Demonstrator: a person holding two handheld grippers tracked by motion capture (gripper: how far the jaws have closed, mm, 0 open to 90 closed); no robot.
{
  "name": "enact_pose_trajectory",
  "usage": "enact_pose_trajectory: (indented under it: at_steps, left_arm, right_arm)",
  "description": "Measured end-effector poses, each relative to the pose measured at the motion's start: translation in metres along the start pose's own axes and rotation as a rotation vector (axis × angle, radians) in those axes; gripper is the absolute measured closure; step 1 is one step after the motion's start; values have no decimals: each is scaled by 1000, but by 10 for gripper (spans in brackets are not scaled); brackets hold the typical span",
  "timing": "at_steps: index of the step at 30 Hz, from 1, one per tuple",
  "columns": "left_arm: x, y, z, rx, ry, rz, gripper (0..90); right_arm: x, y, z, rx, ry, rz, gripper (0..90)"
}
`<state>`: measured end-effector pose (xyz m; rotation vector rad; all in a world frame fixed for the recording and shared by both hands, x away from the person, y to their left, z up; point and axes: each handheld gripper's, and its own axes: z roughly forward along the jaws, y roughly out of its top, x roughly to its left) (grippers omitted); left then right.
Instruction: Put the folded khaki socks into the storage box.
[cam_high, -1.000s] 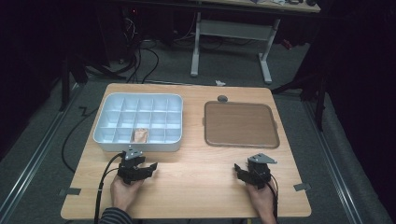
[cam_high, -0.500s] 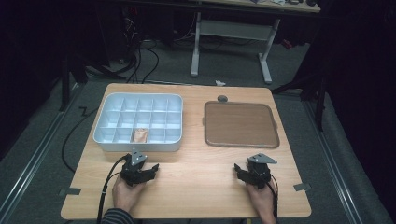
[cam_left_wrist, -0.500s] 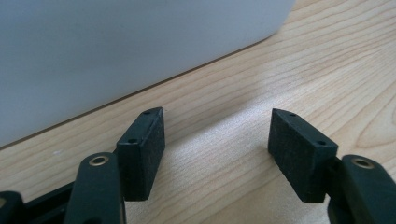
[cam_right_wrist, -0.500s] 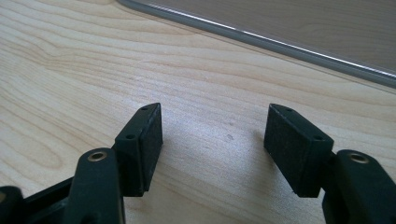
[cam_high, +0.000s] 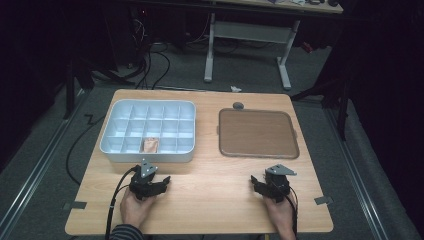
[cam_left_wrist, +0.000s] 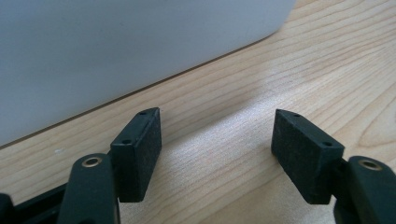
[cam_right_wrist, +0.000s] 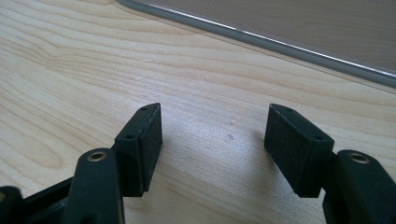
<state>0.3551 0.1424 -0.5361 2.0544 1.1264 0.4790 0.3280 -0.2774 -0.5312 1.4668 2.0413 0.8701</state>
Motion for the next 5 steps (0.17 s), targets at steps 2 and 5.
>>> enact_pose_trajectory:
  at_steps: [2,5]
  left_arm:
    - [0,0,0,0,0,0,338]
    - [0,0,0,0,-4,-4,338]
  right_arm:
    - [0,0,0,0,0,0,371]
    - [0,0,0,1,0,1,370]
